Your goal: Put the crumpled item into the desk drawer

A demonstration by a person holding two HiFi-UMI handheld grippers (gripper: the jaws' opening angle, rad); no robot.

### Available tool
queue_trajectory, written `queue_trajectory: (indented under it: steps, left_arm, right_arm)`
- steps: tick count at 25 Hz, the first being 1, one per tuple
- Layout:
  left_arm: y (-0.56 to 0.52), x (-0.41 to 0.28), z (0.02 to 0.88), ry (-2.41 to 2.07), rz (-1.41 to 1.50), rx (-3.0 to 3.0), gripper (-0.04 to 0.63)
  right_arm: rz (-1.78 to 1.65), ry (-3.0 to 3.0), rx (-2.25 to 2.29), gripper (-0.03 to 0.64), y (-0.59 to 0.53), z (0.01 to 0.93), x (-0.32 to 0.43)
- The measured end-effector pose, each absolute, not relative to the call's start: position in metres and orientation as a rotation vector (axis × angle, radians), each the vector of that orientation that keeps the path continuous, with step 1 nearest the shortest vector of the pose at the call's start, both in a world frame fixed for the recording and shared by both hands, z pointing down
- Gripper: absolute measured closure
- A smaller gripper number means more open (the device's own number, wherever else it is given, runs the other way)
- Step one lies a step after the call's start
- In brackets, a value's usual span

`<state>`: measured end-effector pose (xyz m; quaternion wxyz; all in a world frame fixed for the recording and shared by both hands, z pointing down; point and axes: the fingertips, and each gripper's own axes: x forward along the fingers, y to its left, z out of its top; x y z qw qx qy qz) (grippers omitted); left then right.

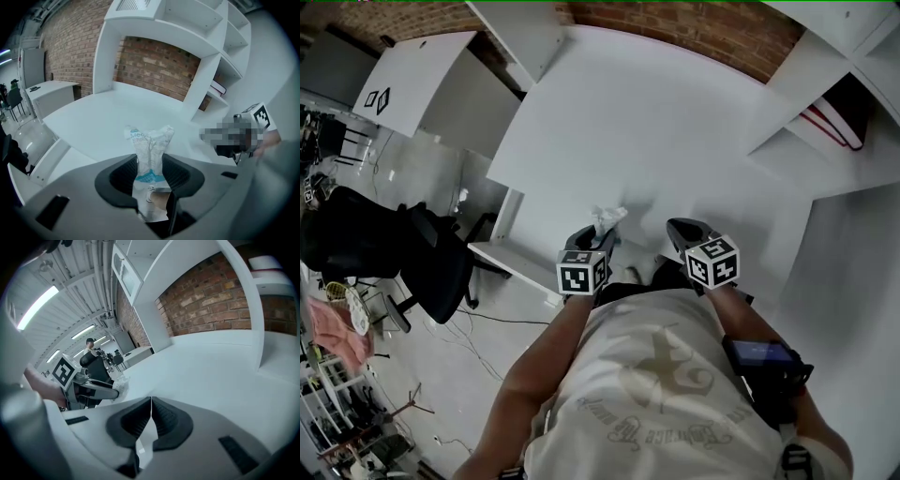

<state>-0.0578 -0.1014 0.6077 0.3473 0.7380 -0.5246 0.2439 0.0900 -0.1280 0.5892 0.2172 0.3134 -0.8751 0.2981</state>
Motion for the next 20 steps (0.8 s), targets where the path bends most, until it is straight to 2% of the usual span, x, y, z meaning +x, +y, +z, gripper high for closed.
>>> queue_trajectory:
  steps: [8,20]
  left_arm:
    - [-0.045,-0.089,0.608,-1.442,0.575,1.82,0.414]
    - [0.024,-0.178,0.601,-1.606,0.475,1.668,0.414]
  right_arm:
    - [0.753,-2.442,0.69,0.594,-0.1,0.584,0.046]
    - [0.667,-2.462,0.569,0.594,-0.055,0.576,-0.018]
